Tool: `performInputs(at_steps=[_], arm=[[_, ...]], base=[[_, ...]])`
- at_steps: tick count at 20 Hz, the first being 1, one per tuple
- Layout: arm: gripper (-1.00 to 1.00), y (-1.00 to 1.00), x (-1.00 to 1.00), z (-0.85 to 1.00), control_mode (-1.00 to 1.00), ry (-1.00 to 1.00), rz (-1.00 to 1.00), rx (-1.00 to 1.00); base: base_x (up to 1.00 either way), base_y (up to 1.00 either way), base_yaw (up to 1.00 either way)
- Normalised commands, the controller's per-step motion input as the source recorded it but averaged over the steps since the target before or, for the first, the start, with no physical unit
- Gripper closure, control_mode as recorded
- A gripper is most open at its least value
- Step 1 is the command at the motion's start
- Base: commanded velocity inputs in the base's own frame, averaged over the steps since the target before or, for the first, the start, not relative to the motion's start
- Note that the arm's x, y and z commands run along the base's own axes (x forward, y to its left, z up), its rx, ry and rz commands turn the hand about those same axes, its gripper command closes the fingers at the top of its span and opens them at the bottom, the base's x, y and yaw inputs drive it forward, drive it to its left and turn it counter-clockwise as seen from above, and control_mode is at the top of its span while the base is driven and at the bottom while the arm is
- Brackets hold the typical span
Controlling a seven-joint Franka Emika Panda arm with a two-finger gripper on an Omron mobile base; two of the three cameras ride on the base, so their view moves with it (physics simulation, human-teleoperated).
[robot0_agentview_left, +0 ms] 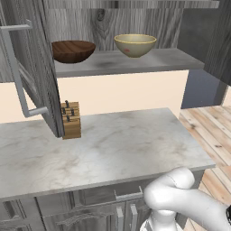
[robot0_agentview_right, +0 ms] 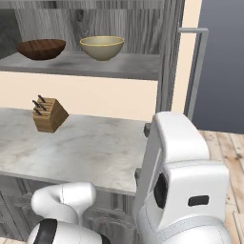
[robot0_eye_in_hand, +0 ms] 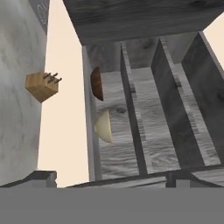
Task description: Open the cabinet. Pick the bowls from the counter and place them in the cabinet. Then close the cabinet.
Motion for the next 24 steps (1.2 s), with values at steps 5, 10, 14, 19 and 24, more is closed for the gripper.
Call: performInputs(at_steps=[5, 10, 14, 19, 24], arm=[[-1.0, -0.08, 0.06, -0.24, -1.0, 0.0, 0.0, 0.0], [-1.0, 0.0, 0.15, -0.27, -1.0, 0.0, 0.0, 0.0], [-1.0, 0.0, 0.22, -0.17, -1.0, 0.0, 0.0, 0.0], [-1.0, 0.0, 0.18, 0.0, -1.0, 0.0, 0.0, 0.0], [-1.0, 0.0, 0.22, 0.0, -1.0, 0.0, 0.0, 0.01]], base=[[0.0, 0.0, 0.0], [0.0, 0.0, 0.0], [0.0, 0.0, 0.0], [0.0, 0.0, 0.0], [0.0, 0.0, 0.0]])
